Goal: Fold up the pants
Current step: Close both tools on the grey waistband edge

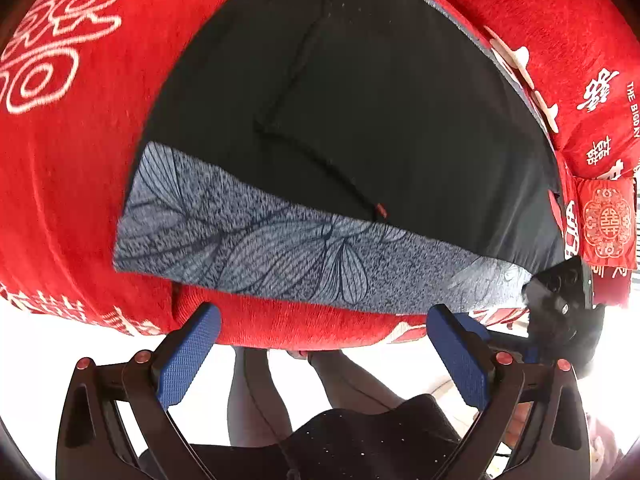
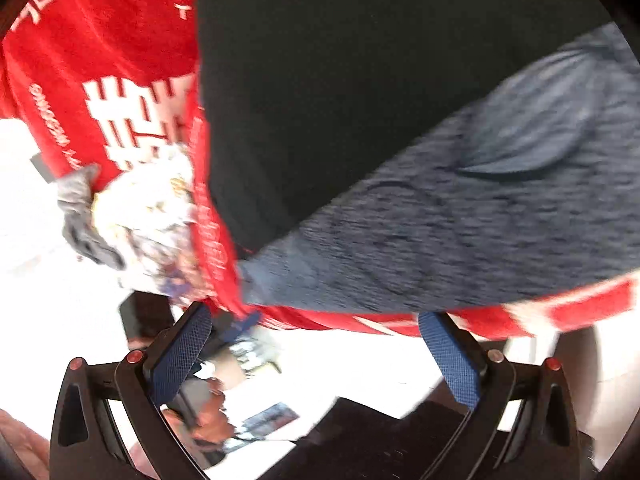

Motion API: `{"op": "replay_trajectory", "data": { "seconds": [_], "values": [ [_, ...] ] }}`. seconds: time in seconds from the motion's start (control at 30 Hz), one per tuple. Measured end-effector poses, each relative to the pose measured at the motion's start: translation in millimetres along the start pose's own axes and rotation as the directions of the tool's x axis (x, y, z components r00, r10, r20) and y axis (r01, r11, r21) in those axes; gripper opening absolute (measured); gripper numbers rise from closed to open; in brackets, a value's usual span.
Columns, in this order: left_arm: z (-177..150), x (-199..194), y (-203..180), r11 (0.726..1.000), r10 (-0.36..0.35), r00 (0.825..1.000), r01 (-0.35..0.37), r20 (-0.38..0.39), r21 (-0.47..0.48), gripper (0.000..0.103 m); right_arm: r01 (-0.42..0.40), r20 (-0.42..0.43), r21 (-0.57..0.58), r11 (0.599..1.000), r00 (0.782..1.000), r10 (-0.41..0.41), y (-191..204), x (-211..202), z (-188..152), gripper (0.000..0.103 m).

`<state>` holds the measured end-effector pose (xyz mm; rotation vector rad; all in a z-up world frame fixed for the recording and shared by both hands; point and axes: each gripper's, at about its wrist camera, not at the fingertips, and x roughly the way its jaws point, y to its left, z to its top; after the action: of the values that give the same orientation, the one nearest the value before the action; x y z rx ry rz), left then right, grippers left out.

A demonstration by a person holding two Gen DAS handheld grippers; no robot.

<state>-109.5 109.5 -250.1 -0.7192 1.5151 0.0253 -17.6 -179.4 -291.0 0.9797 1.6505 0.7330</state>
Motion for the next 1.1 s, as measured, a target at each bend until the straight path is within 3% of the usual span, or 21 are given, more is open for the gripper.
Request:
{"op": "replay_trajectory", "data": {
  "seconds": [0.2, 0.27, 0.3, 0.33, 0.43, 0.53, 0.63, 0.77, 0.8, 0.83, 0.9, 0.97, 1.1],
  "values": [
    [-6.0, -1.2, 7.7, 0.998, -0.049, 0.999, 0.05, 0.002, -0.041, 0.103, -0.079, 0.003, 0.033, 0.996, 0.997, 0.079, 11.5, 24.2, -2.6, 0.103],
    [-8.7, -3.8, 10.2, 0.996, -0.063, 0.998, 0.064, 0.01, -0.063, 0.103, -0.1, -0.003, 0.05, 0.994, 0.995, 0.1, 19.9, 23.5, -0.5, 0.08],
    [-10.0, -5.4, 11.3, 0.994, -0.074, 0.997, 0.075, 0.013, -0.075, 0.103, -0.102, -0.006, 0.048, 0.994, 0.995, 0.102, 24.5, 22.3, 1.4, 0.05],
    [-10.9, -8.7, 12.3, 0.992, -0.09, 0.996, 0.092, 0.02, -0.09, 0.103, -0.113, -0.008, 0.041, 0.993, 0.994, 0.113, 31.1, 21.5, 3.6, 0.035],
    [-7.8, -18.8, 6.9, 0.982, -0.151, 0.987, 0.157, 0.062, -0.109, 0.103, -0.184, -0.022, 0.014, 0.983, 0.983, 0.185, 46.3, 14.8, 5.3, 0.022],
    [4.5, -23.1, 1.5, 0.97, -0.191, 0.976, 0.203, 0.103, -0.13, 0.103, -0.212, -0.061, -0.046, 0.976, 0.976, 0.209, 65.0, 14.5, 2.6, 0.019],
    [25.4, -25.1, 3.6, 0.947, -0.231, 0.961, 0.258, 0.152, -0.192, 0.103, -0.11, -0.099, -0.117, 0.987, 0.99, 0.099, 71.3, 24.5, 1.1, 0.019],
    [34.4, -8.8, 8.6, 0.968, -0.134, 0.986, 0.153, 0.102, -0.198, 0.103, 0.039, -0.099, -0.099, 0.994, 0.994, -0.048, 44.8, 22.0, 1.1, 0.024],
    [32.9, -5.8, 10.7, 0.972, -0.118, 0.989, 0.134, 0.092, -0.194, 0.103, 0.051, -0.09, -0.08, 0.995, 0.994, -0.058, 37.2, 15.0, 0.5, 0.036],
    [29.9, -3.5, 13.1, 0.976, -0.098, 0.992, 0.112, 0.081, -0.188, 0.103, 0.067, -0.066, -0.058, 0.996, 0.995, -0.07, 28.1, 2.1, -1.0, 0.064],
    [23.9, 1.9, 17.8, 0.981, -0.064, 0.996, 0.074, 0.064, -0.177, 0.101, 0.072, -0.017, -0.036, 0.997, 0.997, -0.073, 15.2, -21.5, -2.3, 0.085],
    [22.5, 6.3, 22.3, 0.983, -0.048, 0.998, 0.056, 0.051, -0.176, 0.094, 0.08, 0.022, 0.004, 0.997, 0.997, -0.08, -2.0, -45.0, -2.1, 0.084],
    [28.1, 5.7, 28.3, 0.983, -0.048, 0.997, 0.057, 0.055, -0.174, 0.093, 0.037, 0.141, 0.143, 0.989, 0.988, -0.057, -42.8, -79.0, 2.0, 0.08]
  ]
}}
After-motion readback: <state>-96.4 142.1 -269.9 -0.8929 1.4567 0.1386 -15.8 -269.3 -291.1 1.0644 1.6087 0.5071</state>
